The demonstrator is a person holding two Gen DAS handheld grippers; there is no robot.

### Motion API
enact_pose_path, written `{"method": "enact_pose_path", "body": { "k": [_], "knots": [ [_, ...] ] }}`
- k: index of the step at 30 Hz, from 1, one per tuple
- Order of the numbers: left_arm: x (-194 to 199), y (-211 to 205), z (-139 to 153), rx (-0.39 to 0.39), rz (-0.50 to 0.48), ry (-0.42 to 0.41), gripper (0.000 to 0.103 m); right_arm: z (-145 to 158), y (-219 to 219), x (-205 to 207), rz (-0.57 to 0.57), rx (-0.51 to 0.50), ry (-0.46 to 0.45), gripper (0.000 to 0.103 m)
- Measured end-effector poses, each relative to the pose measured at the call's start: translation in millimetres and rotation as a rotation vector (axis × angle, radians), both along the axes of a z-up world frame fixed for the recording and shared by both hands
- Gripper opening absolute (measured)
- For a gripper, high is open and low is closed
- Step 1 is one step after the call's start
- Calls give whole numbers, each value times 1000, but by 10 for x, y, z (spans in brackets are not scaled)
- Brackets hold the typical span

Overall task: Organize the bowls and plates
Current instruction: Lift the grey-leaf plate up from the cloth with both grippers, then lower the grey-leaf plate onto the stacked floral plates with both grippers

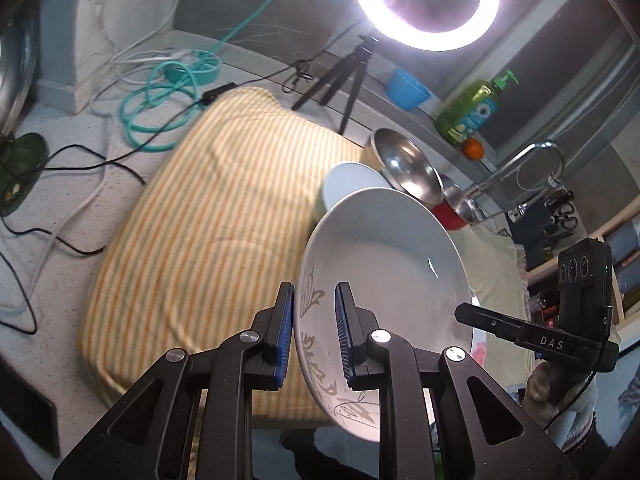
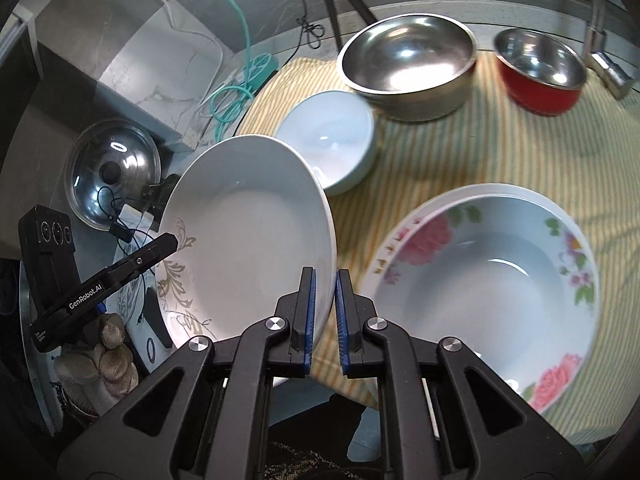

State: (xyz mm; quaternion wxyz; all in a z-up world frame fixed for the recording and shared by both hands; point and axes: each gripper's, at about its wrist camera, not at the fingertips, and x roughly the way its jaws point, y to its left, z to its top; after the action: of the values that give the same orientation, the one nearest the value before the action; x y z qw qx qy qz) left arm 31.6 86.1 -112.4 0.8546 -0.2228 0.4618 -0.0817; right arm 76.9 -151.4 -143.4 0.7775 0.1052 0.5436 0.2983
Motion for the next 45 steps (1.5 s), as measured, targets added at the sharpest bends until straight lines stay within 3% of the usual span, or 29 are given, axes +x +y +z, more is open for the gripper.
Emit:
{"method": "enact_pose_path", "body": {
  "k": [14,24,45],
  "knots": [
    [182,-832,-155,-25,-183,38,18,-128,-961,-115,-172,-37,32,10],
    [288,-1250,-300,-11,-260,76,18,-305,-1423,-118,-252,-66,52,10],
    [411,-1471,-455,37,-288,129,18,-542,-1571,-23,-262,-87,98,10]
  ]
}}
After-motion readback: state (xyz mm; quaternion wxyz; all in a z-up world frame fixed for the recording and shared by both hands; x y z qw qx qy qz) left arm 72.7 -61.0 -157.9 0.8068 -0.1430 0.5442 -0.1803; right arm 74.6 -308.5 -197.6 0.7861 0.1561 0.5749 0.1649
